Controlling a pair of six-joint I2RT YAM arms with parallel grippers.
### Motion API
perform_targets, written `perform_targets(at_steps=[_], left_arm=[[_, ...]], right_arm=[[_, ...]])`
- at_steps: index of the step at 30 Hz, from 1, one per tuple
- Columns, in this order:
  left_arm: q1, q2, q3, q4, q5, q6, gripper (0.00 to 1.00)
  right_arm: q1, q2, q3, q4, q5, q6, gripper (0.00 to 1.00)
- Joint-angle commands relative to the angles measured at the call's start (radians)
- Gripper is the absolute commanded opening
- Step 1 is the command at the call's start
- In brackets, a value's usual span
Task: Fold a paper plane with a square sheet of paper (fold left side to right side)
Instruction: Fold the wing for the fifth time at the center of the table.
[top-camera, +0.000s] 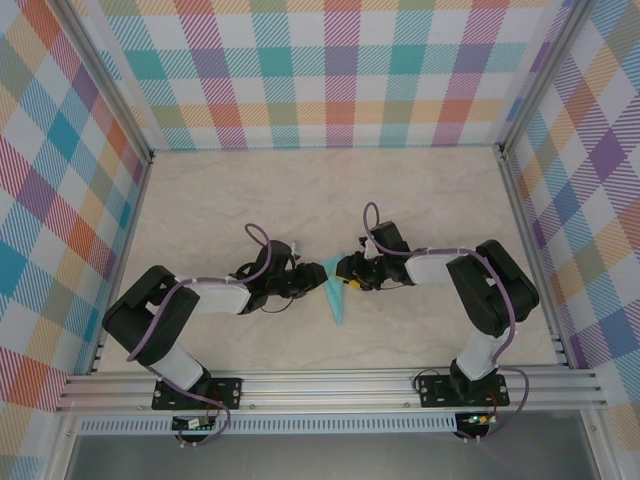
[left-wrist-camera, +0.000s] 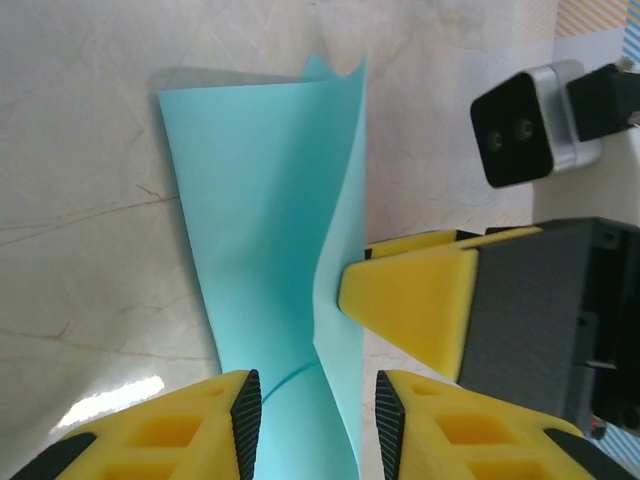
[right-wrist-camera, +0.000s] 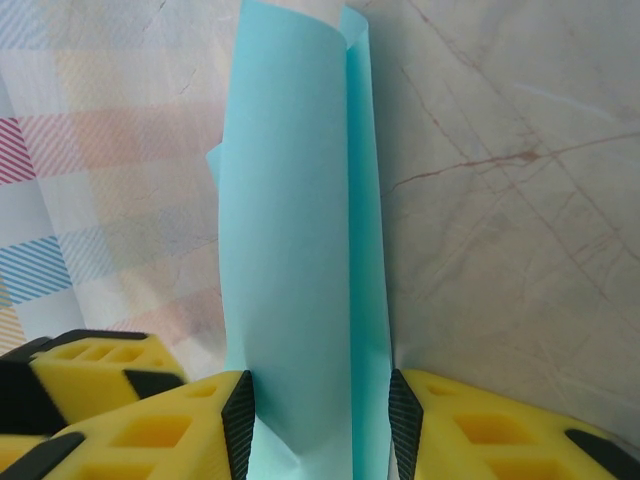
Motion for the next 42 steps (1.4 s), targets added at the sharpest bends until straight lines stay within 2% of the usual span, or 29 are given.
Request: perform_targets(at_steps=[1,24,32,42], left_arm=[[0.015,0.04,0.03,0.079,0.043,-0.028,0.37],[0.015,0.134,0.058,0.127,0.07,-0.046,0.22],[0.016,0.135,0.062,0.119,0.061,-0.033,0.0],[0.03,0.104,0.058,0.041,0.027,0.029,0.0]], right_arm=[[0.008,0.019,0.002,-0.082,0.024,-0.026,0.43],[0.009,0.027,0.008,-0.087,0.019,-0.03,0.43],[0.009,0.024,0.008,-0.092,0.016,-0.034,0.43],[0.002,-0.035,0.018,-0.112,0.023,-0.057,0.45]])
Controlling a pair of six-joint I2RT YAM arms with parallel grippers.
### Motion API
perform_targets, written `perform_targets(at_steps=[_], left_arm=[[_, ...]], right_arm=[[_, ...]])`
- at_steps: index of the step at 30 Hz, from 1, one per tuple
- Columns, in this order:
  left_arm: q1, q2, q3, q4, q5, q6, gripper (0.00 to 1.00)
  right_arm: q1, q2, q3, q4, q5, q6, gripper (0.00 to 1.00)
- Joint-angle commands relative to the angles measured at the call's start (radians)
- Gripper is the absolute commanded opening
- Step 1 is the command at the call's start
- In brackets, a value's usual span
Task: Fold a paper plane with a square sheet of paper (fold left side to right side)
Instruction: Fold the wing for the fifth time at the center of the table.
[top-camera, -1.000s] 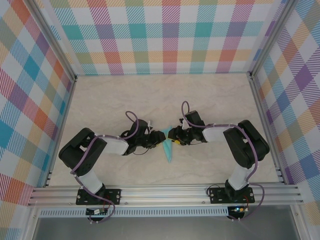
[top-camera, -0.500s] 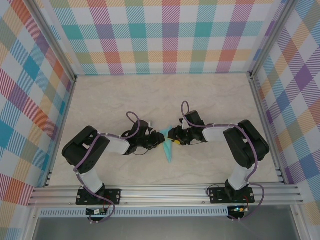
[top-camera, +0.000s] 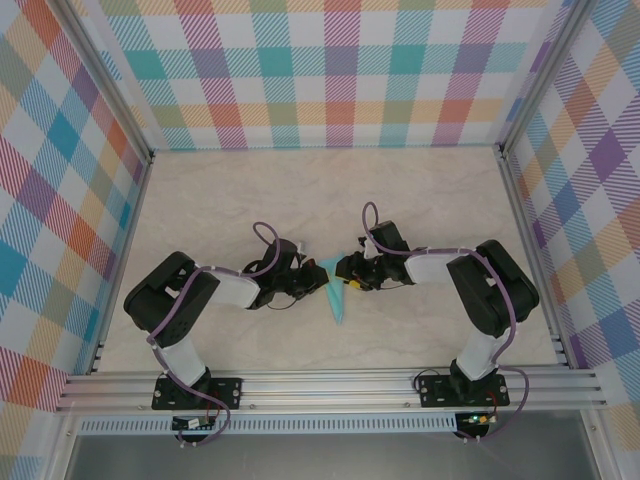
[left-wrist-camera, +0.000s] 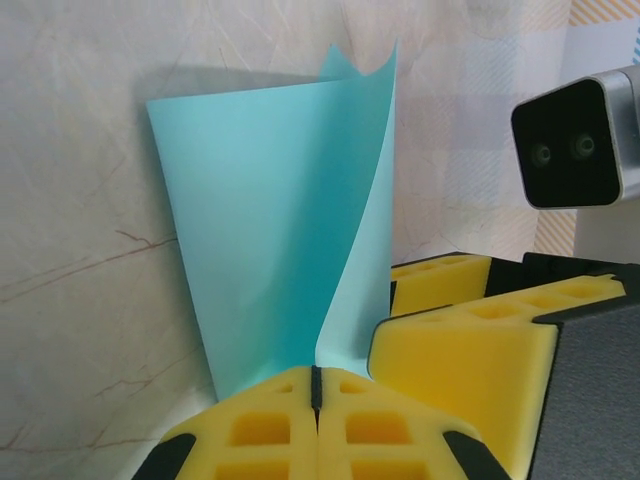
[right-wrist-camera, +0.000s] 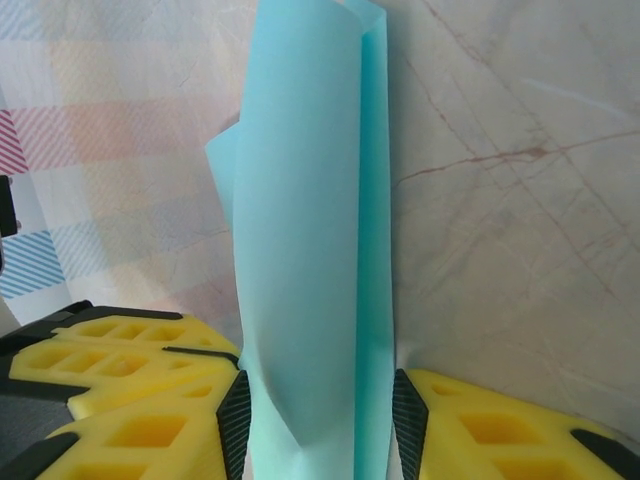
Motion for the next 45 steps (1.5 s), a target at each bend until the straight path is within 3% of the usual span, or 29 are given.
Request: perform_targets(at_steps=[1,4,14,19,45], left_arm=[[0.025,-0.024,0.012,-0.036,-0.021,0.042,0.0],[0.025,-0.028,0.007,-0.035,-0.021,0.045,0.0],[0.025,-0.035,0.004,-0.038,-0.022,0.052,0.0],[0.026,-0.037,0.004,-0.042,-0.025,0.055,0.0],[0.028,-0.039,0.017,-0.08,-0.044,0.08,0.0]], right_arm=[[-0.003,-0.039,0.015,-0.087,0.019,-0.037,0.46],[-0.017,-0.075,0.034,-0.1,0.02,-0.043,0.48],[-0.045,-0.019,0.124,-0.068,-0.023,-0.003,0.82],[-0.045,0.032,0.16,-0.064,-0.041,0.01,0.93],[-0.025,0.051,0.196,-0.079,-0.072,-0.012,0.89]])
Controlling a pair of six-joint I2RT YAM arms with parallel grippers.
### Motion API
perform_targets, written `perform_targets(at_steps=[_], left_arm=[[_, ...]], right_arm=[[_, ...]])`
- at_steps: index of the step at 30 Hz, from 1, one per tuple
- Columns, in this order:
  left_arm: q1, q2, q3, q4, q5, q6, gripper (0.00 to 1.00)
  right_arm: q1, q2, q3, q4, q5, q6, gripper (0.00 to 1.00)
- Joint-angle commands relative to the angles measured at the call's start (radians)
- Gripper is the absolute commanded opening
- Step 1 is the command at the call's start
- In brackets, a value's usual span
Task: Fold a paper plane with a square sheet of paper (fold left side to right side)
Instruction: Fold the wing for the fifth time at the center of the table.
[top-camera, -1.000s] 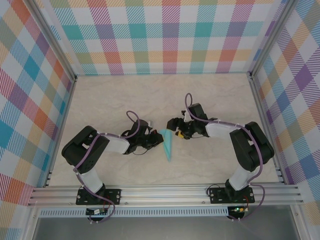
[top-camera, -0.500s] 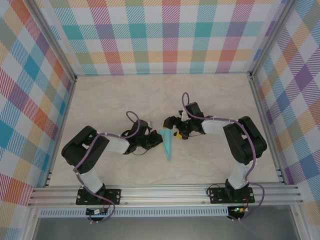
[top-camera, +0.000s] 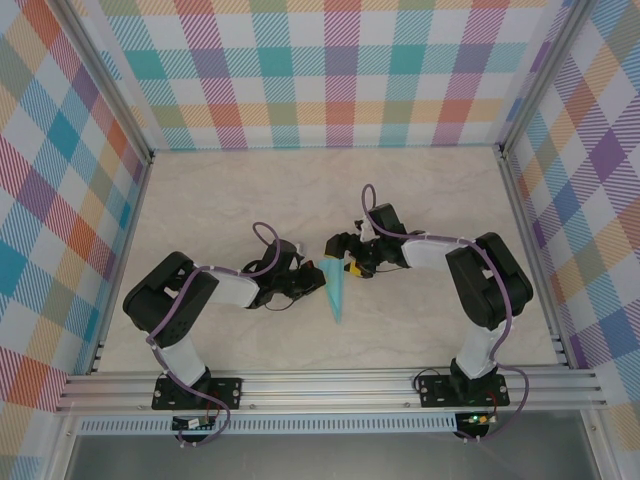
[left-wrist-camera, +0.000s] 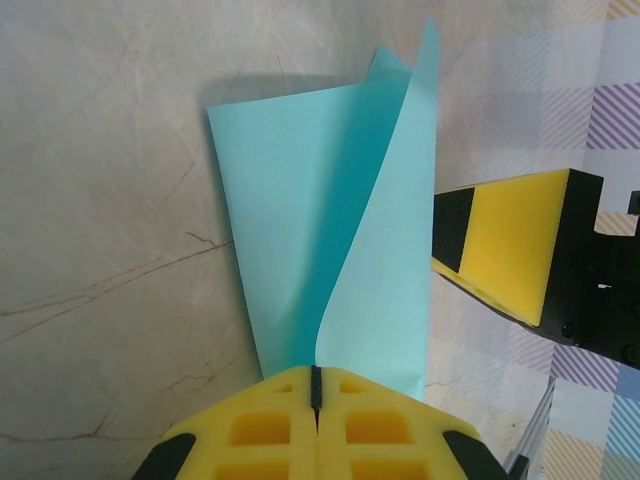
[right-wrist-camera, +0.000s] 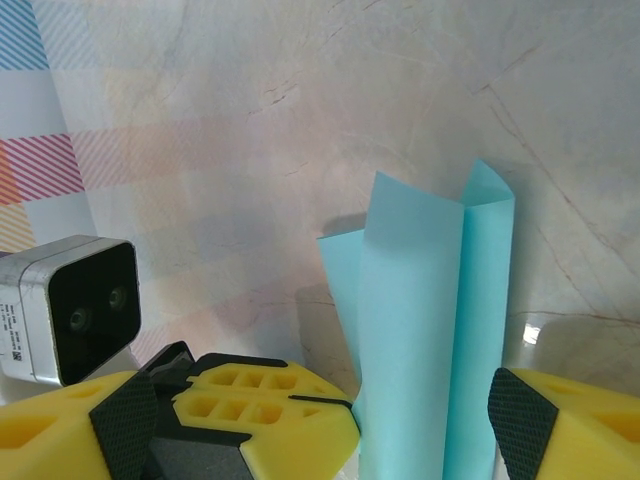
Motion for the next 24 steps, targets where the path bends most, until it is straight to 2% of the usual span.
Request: perform_targets(at_steps=[1,24], left_arm=[[0.022,-0.036,0.017,-0.026,-0.017,0.026,0.0],[0.027,-0.041,0.026,-0.045,-0.028,0.058,0.0]], right_arm=[[0.008,-0.003,0.032,-0.01,-0.018,-0.018,0.89],[0.018,0.065,0.066,-0.048,-0.002,-0.025,0.9]])
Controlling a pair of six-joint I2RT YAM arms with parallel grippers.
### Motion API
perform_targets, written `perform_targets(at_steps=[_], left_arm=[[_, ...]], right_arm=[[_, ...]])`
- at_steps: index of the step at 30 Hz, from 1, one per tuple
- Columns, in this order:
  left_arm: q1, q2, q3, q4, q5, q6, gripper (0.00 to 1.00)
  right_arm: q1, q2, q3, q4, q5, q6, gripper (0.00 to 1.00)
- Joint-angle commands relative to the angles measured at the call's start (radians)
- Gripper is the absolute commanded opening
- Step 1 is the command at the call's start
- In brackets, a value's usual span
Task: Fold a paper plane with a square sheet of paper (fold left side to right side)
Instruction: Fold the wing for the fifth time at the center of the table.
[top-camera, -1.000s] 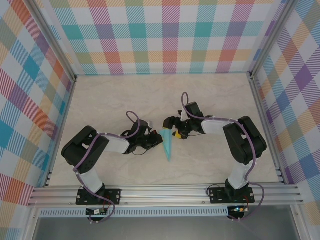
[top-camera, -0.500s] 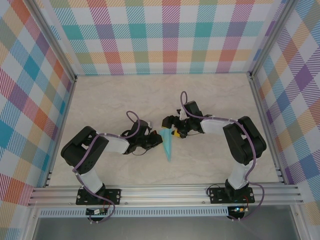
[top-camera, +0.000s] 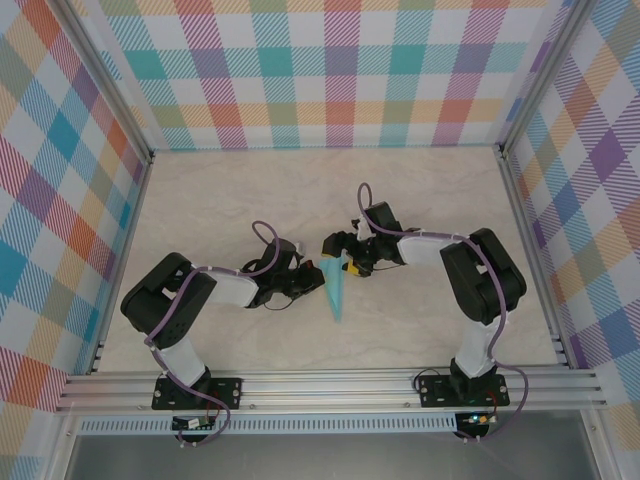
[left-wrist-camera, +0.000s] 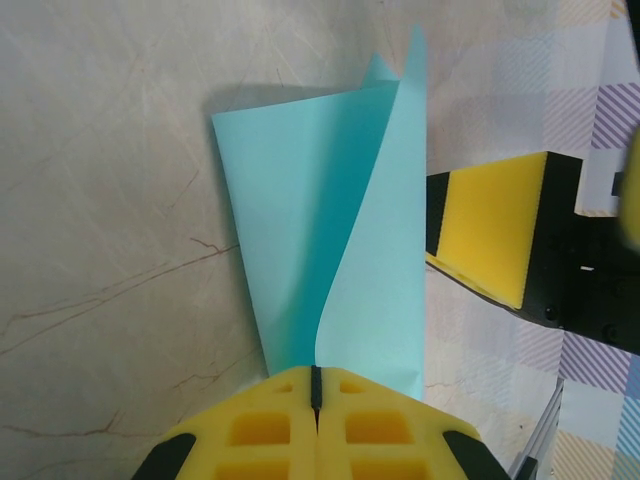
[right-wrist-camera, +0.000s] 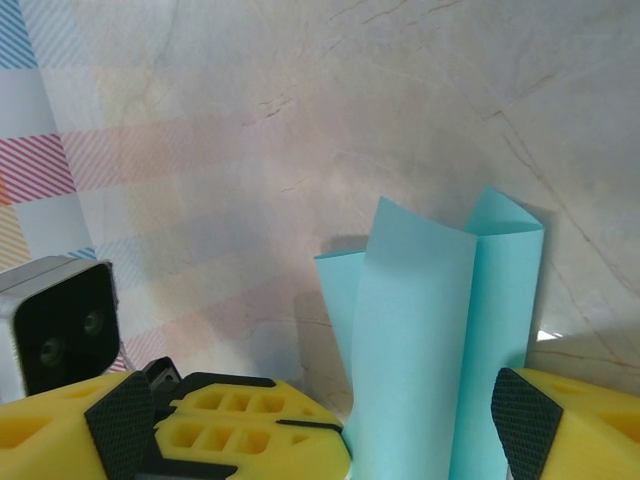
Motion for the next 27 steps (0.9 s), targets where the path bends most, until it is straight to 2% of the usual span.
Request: perform_targets(at_steps=[1,10,27], left_arm=[[0.024,-0.026,0.024,-0.02,-0.018,0.037,0.0],[0.029,0.0,0.05,-0.006,0.004,0.049,0.0],[0.029,0.066,0.039,0.014,0.011,0.046,0.0]], right_arm=[[0.009,0.016,0.02,-0.037,0.003,-0.02,0.9],[0.011,0.032,0.029,-0.092,0.018,-0.042,0.91],[0.012,-0.015,0.019,-0.08,0.027,-0.043,0.91]])
